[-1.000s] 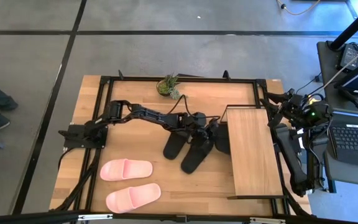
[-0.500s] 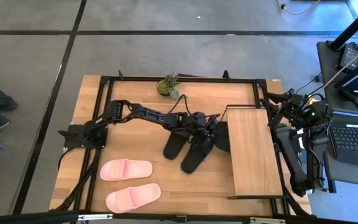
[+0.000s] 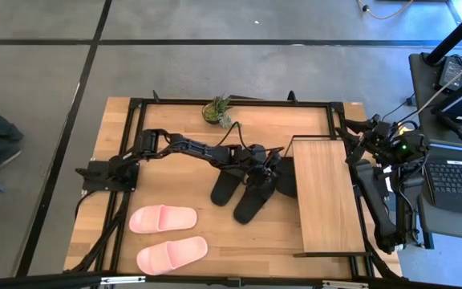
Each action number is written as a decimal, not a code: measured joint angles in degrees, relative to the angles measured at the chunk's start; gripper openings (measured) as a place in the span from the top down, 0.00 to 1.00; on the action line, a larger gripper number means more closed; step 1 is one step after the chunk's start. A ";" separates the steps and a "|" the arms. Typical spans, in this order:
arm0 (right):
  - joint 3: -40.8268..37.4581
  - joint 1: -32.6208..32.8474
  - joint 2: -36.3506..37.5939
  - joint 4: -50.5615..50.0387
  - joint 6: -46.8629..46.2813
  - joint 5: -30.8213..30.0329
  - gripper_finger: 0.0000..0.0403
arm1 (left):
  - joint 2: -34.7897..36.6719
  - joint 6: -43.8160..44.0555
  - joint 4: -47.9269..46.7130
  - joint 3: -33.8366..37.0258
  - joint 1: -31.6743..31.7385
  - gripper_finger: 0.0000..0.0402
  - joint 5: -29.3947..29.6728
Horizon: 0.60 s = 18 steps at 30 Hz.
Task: Pick and place slides into the shelf
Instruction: Put the black slides under the shelf
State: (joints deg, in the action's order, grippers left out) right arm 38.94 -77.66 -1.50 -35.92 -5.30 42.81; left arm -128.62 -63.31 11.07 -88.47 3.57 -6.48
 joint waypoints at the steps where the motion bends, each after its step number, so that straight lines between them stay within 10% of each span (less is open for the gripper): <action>1: 0.00 0.01 0.00 0.00 0.01 0.00 0.53 | 0.00 0.05 0.00 0.00 0.00 0.59 0.09; 18: 0.00 0.00 0.00 0.00 1.27 0.00 0.53 | 0.55 0.39 -4.45 -0.09 -0.04 0.47 8.80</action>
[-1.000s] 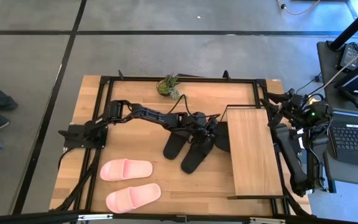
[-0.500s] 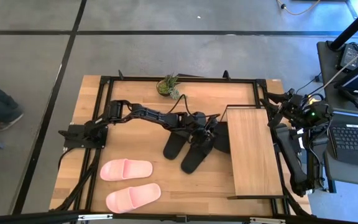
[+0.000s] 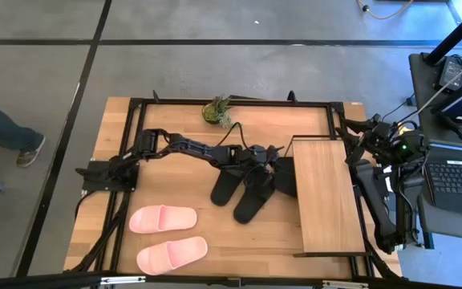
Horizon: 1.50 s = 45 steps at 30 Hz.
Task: Pick and place slides into the shelf
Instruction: Put the black slides under the shelf
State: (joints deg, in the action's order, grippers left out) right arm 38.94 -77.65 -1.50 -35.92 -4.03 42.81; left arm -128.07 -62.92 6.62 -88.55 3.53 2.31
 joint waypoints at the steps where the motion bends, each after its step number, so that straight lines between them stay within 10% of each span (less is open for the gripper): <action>1: 0.00 0.00 0.00 0.00 0.00 0.00 0.53 | 0.39 -0.14 -1.39 0.00 0.00 0.47 0.19; 45: 0.00 -0.04 0.04 0.00 1.89 -0.81 0.53 | 20.48 33.26 -60.32 0.09 3.37 0.48 1.33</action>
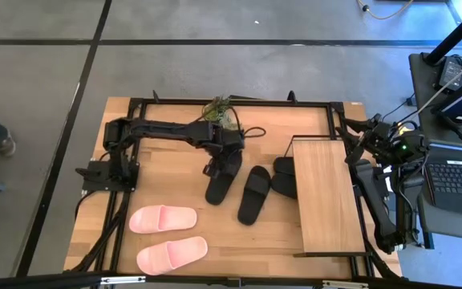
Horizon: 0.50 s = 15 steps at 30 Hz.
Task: Pick and place slides into the shelf
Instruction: Put the black slides under the shelf
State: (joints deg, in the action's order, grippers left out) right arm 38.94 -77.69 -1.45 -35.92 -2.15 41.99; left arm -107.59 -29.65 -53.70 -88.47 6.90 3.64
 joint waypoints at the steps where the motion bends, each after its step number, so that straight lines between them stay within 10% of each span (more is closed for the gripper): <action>1: 0.00 0.00 0.00 0.00 0.74 -0.05 0.53 | 0.00 0.49 -0.19 0.13 -0.56 0.48 0.64; 15: 0.00 -0.02 0.00 -0.04 1.20 -6.40 0.53 | -0.04 3.91 10.82 10.58 -8.64 0.48 12.60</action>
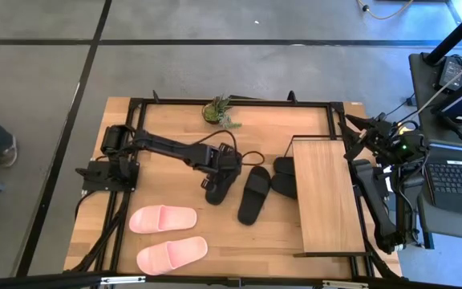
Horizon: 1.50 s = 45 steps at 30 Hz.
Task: Pick and place slides into the shelf
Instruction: Put the black slides under the shelf
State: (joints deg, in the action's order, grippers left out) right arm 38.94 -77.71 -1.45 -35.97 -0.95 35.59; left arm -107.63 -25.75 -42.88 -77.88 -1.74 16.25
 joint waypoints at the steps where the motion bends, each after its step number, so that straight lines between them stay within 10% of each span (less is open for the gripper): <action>1: 0.00 0.00 0.00 0.00 -0.02 0.02 0.53 | -0.01 0.47 -0.01 0.13 -0.11 0.48 1.15; 16: 0.00 0.00 0.00 -0.02 -1.71 -0.02 0.53 | 0.01 1.25 12.99 5.83 0.13 0.50 6.93; 32: 0.00 0.00 0.00 -0.46 -1.55 -0.02 0.53 | 0.01 -0.99 14.44 5.83 0.18 0.97 7.16; 45: 0.00 0.00 0.00 -2.12 -1.55 -0.13 0.53 | 5.20 -11.57 10.15 5.86 0.67 0.99 12.52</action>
State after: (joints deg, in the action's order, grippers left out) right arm 38.94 -77.71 -1.45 -38.08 -2.50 35.46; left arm -102.43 -37.31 -32.73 -72.03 -1.07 28.77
